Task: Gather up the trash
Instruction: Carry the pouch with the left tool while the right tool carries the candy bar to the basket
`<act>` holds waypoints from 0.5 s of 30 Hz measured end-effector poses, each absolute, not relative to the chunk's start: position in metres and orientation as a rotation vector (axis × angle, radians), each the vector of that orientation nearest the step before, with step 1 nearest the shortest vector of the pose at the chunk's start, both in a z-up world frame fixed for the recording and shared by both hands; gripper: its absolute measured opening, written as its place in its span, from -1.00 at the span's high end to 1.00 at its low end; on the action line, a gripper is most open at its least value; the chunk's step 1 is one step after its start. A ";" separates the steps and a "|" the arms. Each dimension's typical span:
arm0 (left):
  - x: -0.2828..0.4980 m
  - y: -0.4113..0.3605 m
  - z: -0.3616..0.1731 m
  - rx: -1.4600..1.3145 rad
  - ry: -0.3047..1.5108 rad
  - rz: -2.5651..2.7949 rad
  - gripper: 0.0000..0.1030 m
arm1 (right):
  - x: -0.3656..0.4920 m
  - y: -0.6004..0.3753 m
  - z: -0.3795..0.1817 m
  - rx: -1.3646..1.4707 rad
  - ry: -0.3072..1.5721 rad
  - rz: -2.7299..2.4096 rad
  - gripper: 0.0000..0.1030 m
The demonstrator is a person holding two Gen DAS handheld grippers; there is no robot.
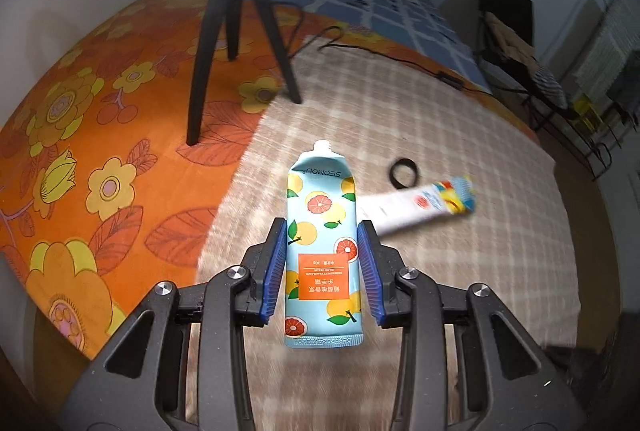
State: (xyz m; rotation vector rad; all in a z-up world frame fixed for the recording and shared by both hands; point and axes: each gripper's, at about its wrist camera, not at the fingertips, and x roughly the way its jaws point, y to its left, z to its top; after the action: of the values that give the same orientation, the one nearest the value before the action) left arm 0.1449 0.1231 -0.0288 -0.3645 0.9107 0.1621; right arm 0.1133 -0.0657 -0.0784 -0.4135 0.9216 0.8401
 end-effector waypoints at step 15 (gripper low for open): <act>0.037 0.038 -0.034 -0.237 0.983 -0.055 0.32 | 0.053 -0.119 -0.048 -0.356 0.878 0.845 0.56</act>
State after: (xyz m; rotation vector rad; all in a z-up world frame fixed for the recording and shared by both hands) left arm 0.0371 0.0380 -0.0341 -0.2371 0.9833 -0.0553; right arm 0.0532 -0.1187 -0.0477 -0.3559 0.8784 0.8455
